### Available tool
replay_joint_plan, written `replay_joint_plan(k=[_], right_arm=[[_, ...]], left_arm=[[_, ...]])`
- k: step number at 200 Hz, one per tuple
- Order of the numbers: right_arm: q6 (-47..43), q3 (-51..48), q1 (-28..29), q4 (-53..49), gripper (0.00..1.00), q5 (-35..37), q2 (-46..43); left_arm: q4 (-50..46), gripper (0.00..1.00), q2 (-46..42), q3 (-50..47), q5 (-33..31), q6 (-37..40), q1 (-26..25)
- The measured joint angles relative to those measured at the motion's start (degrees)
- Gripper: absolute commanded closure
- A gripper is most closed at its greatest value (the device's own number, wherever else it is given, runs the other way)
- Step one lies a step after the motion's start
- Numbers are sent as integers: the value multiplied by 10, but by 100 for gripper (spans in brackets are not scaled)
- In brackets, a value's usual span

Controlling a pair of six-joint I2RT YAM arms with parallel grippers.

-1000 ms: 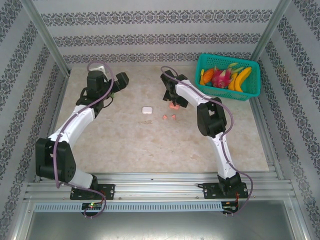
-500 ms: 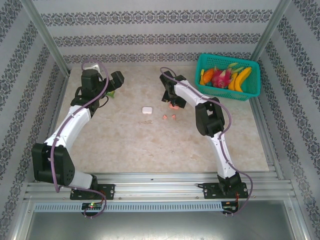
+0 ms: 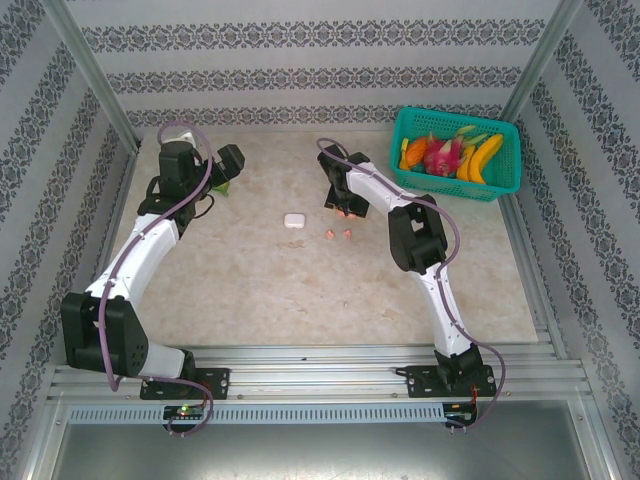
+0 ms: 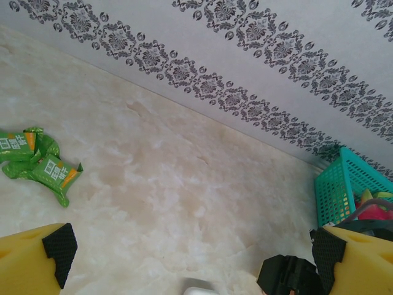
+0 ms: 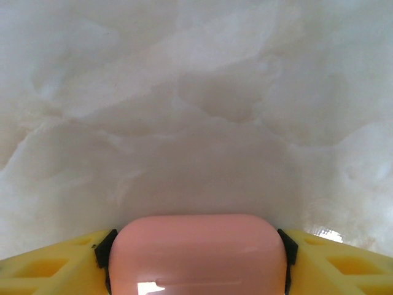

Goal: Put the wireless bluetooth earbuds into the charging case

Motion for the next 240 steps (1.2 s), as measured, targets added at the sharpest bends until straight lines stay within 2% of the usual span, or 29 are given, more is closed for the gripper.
replay_joint_plan(k=[22, 53, 134, 189, 240], right_arm=[[-6, 0, 0, 0, 46, -1, 0], [-19, -3, -1, 5, 51, -6, -2], [-30, -106, -1, 47, 52, -28, -74], [-2, -203, 0, 80, 52, -37, -192], [67, -294, 38, 113, 53, -52, -271]], left_arm=[[0, 0, -4, 0, 10, -1, 0], [-3, 0, -4, -4, 31, -9, 0], [-18, 0, -4, -45, 74, -63, 0], [66, 0, -29, -168, 108, -116, -10], [212, 0, -55, -313, 102, -172, -70]])
